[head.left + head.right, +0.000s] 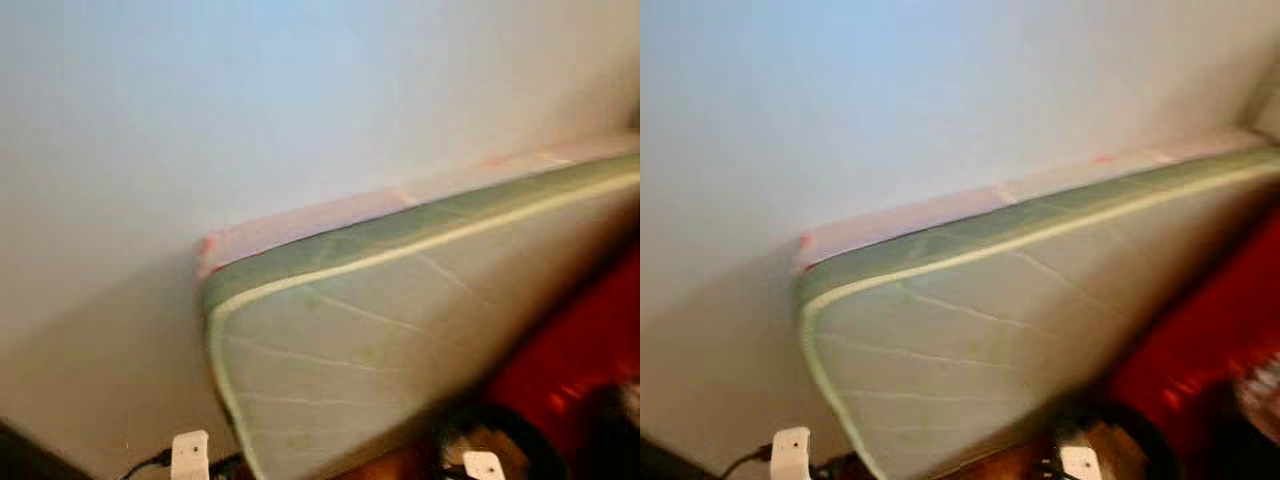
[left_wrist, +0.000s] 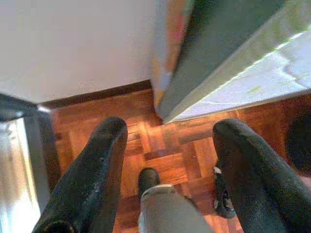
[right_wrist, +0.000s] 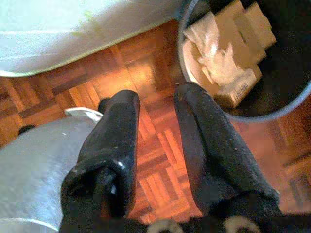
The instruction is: Clean up the room
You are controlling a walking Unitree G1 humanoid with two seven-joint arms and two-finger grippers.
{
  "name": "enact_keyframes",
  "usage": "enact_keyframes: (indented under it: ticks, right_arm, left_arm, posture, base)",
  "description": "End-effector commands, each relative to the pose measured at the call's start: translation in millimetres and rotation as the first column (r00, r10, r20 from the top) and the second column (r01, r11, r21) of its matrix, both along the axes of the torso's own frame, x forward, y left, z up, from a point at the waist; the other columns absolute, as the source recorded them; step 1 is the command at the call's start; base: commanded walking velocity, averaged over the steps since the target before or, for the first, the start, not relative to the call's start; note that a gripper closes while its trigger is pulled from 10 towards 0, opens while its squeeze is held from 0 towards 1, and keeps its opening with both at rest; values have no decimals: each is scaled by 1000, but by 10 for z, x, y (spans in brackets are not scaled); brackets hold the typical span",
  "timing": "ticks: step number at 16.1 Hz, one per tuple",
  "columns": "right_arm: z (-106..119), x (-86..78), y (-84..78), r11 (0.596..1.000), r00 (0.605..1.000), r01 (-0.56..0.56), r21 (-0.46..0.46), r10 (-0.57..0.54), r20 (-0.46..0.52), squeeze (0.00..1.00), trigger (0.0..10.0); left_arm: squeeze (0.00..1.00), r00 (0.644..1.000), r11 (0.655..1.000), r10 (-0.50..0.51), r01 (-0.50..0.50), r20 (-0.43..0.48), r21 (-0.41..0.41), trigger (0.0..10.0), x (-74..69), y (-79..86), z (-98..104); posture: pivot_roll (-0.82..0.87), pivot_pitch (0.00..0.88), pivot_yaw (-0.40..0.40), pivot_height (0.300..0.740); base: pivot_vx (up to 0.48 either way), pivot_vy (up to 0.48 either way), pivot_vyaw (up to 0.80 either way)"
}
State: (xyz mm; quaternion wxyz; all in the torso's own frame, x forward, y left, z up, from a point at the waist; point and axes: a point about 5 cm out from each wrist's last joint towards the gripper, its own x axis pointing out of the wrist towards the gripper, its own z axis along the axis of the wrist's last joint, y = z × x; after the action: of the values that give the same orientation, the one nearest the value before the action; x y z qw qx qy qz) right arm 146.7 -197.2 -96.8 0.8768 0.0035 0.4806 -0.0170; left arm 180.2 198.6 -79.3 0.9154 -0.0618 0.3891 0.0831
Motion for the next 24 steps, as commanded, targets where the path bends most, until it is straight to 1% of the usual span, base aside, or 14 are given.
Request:
enact_keyframes:
  ticks: [1, 3, 8, 21, 24]
  right_arm:
    - [321, 737, 20, 992, 992, 109, 58, -113, 63, 0, 10000]
    - [321, 734, 19, 992, 990, 116, 58, -120, 70, 0, 10000]
    - [327, 743, 19, 989, 987, 133, 68, -139, 86, 0, 10000]
    - [342, 769, 19, 990, 987, 128, 63, -133, 88, 0, 10000]
    - [343, 769, 20, 990, 988, 125, 63, -131, 88, 0, 10000]
  left_arm:
    - [0, 998, 998, -52, 54, 48, -41, 10000, 504, -161, 226]
    - [0, 997, 998, -54, 56, 46, -40, 10000, 497, -161, 222]
    - [0, 997, 998, -52, 54, 49, -36, 10000, 502, -158, 226]
    - [0, 998, 998, -48, 50, 44, -40, 10000, 523, -157, 236]
    - [0, 998, 998, -47, 49, 45, -43, 10000, 523, -157, 236]
  posture:
    - [49, 0, -85, 740]
    - [51, 0, -83, 740]
    - [49, 0, -83, 740]
    - [50, 0, -89, 740]
    - [49, 0, -89, 740]
  base:
    - [0, 0, -781]
    - [0, 0, -638]
    - [0, 0, 0]
    - [0, 0, 0]
    - [-262, 0, 0]
